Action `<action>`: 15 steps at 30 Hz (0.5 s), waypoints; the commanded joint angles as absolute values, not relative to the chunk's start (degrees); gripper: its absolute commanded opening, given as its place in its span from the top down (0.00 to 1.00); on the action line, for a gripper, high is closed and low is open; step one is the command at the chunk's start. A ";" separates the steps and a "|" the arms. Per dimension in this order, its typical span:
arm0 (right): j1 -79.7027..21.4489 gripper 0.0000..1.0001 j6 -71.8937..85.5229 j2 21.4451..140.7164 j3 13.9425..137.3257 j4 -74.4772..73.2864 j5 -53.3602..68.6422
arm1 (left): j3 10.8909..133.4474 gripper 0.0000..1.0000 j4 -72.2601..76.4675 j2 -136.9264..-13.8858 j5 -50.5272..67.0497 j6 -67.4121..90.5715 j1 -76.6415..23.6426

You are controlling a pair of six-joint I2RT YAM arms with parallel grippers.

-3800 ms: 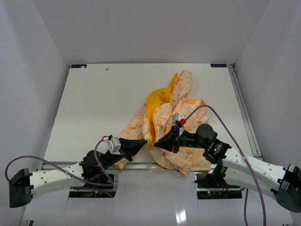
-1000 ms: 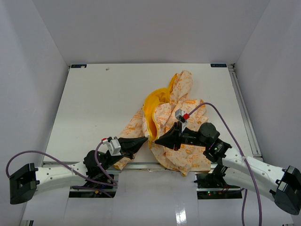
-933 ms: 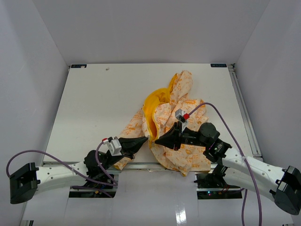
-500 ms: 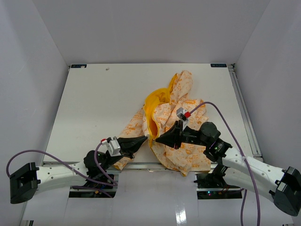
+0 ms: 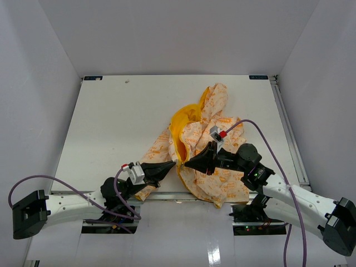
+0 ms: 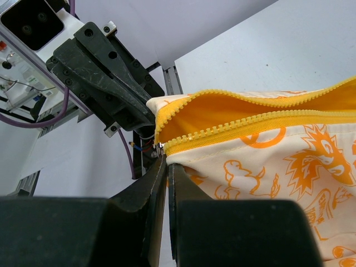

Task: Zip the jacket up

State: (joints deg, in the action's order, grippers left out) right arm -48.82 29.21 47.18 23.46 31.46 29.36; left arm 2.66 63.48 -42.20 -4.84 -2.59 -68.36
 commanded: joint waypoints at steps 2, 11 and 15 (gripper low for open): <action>-48.40 0.92 29.44 45.82 22.88 34.80 30.11 | -5.01 1.00 65.53 -41.17 -3.25 -2.99 -68.29; -47.99 0.92 29.70 45.62 22.76 34.89 30.67 | -4.84 1.00 66.27 -42.78 -3.35 -3.07 -68.29; -47.99 0.92 29.79 45.62 22.70 34.95 30.95 | -4.77 1.00 66.59 -43.24 -3.63 -2.99 -68.29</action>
